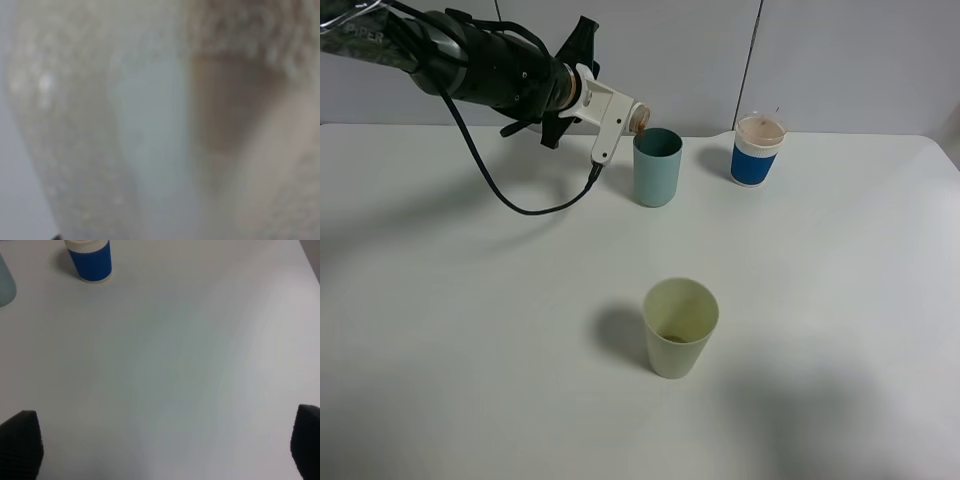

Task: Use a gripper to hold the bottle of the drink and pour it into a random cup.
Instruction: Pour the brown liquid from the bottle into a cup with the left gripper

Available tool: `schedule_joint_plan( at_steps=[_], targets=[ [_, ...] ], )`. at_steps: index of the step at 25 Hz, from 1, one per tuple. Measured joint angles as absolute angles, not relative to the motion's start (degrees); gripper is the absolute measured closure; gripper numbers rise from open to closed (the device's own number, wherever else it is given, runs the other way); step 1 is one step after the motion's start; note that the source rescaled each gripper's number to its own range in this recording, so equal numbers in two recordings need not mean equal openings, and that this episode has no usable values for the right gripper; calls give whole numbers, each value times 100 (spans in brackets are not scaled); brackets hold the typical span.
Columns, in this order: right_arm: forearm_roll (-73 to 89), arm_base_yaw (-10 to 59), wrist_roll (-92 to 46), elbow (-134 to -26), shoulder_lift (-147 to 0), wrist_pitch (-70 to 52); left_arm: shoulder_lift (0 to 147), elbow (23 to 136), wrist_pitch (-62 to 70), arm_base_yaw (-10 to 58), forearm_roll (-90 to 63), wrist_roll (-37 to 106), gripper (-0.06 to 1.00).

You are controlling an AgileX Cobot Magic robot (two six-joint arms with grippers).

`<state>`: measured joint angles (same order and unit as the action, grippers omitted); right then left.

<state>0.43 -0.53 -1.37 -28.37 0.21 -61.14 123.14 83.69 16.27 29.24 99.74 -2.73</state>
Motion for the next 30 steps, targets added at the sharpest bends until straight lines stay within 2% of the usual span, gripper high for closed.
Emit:
schedule_joint_plan(
  at_steps=[30],
  targets=[
    [43,-53,-137,-2837,21,-6114,12314,8446,1629,3064,9974,-123,92]
  ],
)
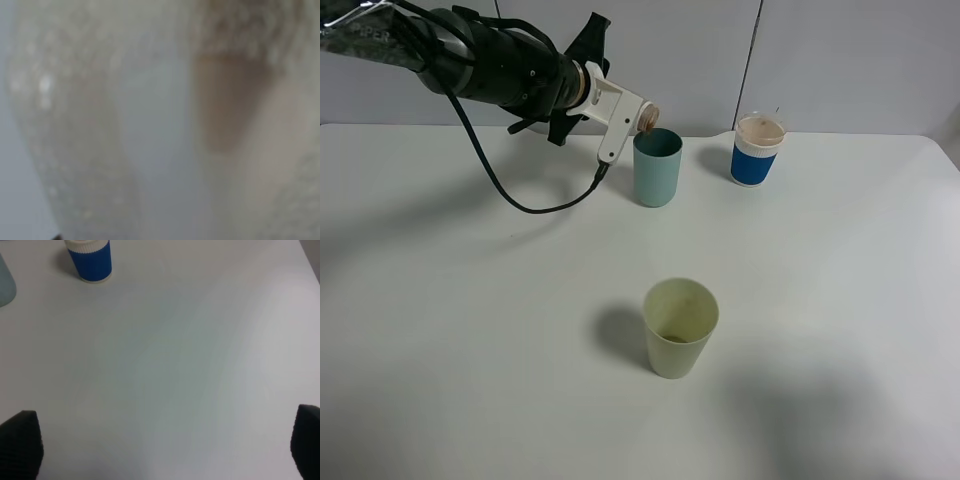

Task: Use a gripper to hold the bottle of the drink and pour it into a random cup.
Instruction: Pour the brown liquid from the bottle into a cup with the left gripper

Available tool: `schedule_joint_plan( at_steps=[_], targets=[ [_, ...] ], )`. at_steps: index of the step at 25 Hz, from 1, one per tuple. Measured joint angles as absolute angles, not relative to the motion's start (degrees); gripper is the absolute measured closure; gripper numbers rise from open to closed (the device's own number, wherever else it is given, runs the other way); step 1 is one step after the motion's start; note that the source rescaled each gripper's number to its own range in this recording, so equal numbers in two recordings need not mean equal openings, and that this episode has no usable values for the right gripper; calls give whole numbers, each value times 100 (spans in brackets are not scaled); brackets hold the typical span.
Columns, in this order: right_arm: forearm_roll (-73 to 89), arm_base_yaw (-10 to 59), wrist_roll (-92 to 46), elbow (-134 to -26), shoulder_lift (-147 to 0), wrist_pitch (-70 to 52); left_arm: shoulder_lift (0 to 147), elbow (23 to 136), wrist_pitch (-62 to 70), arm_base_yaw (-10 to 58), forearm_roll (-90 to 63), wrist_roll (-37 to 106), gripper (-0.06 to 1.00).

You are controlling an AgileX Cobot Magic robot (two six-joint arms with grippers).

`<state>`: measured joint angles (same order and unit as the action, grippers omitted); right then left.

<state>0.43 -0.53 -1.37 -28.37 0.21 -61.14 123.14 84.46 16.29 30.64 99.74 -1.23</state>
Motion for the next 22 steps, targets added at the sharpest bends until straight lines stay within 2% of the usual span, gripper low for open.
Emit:
schedule_joint_plan(
  at_steps=[22],
  targets=[
    [43,-53,-132,-2837,21,-6114,12314,8446,1832,3081,9974,652,92]
  ],
)
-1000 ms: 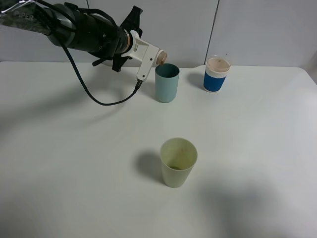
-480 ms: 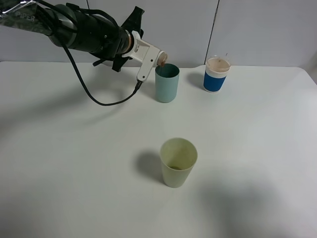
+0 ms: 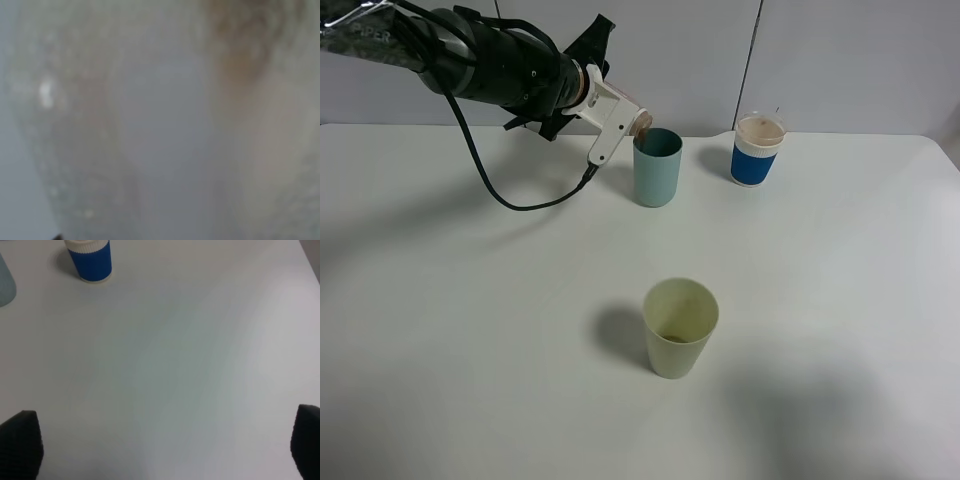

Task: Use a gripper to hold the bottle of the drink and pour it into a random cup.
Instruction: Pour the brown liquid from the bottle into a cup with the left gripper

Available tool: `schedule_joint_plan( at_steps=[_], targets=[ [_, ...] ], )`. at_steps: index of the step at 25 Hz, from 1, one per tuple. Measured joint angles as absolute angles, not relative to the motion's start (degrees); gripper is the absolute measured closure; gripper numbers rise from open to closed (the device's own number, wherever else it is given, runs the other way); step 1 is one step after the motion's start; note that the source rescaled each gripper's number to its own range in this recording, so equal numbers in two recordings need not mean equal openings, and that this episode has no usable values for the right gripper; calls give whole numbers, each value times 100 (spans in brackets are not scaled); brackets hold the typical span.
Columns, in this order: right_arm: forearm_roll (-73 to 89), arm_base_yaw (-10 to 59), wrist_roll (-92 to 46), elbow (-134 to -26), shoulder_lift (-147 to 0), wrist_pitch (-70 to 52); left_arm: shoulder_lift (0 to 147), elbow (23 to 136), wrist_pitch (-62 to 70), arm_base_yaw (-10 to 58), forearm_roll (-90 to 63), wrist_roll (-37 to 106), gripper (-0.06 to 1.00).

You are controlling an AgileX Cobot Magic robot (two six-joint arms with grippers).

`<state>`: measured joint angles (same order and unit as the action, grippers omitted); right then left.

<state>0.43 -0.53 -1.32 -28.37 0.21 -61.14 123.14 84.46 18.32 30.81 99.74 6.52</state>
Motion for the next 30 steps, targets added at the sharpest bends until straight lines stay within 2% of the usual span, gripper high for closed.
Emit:
schedule_joint_plan(
  at_steps=[30],
  targets=[
    [43,-53,-132,-2837,21,-6114,12306,8712,1826,3200,9974,844,92]
  ],
)
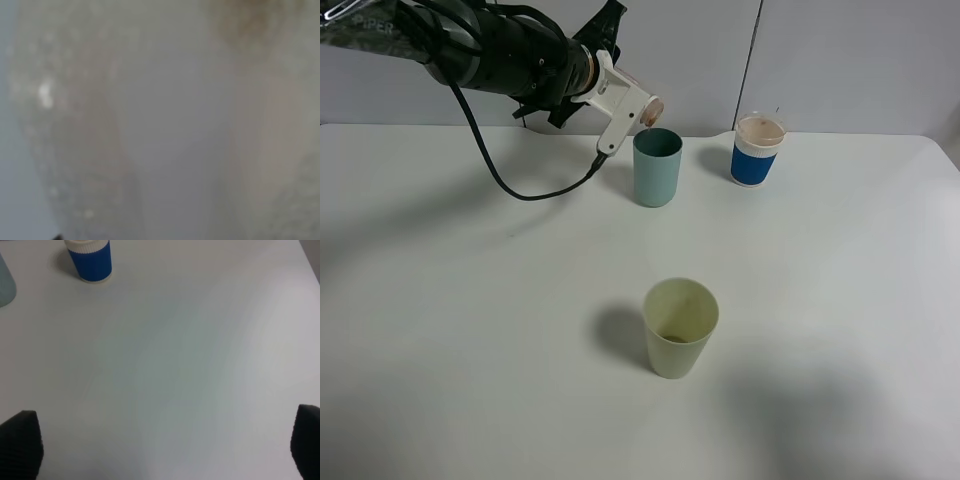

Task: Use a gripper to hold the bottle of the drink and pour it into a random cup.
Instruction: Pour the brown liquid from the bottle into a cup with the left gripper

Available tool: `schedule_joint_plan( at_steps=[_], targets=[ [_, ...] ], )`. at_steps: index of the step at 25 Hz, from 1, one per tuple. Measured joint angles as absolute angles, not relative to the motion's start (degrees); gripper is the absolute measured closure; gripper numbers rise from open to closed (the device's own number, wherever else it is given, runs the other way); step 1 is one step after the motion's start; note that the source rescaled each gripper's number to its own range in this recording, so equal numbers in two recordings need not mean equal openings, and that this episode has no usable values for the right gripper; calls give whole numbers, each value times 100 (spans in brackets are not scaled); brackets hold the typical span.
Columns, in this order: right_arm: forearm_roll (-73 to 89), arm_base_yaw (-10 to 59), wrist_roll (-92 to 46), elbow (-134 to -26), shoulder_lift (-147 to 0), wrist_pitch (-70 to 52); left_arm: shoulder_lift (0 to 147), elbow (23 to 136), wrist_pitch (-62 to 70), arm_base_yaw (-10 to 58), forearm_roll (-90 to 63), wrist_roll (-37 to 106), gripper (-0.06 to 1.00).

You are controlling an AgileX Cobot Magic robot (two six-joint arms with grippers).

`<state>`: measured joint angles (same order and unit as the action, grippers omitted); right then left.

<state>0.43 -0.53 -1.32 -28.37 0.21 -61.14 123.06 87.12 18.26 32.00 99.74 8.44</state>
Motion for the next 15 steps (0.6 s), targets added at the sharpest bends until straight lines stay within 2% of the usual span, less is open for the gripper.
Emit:
schedule_joint_plan(
  at_steps=[15],
  targets=[
    [43,-53,-132,-2837,21,-6114,12306,8712,1819,3206,9974,1084,92]
  ],
)
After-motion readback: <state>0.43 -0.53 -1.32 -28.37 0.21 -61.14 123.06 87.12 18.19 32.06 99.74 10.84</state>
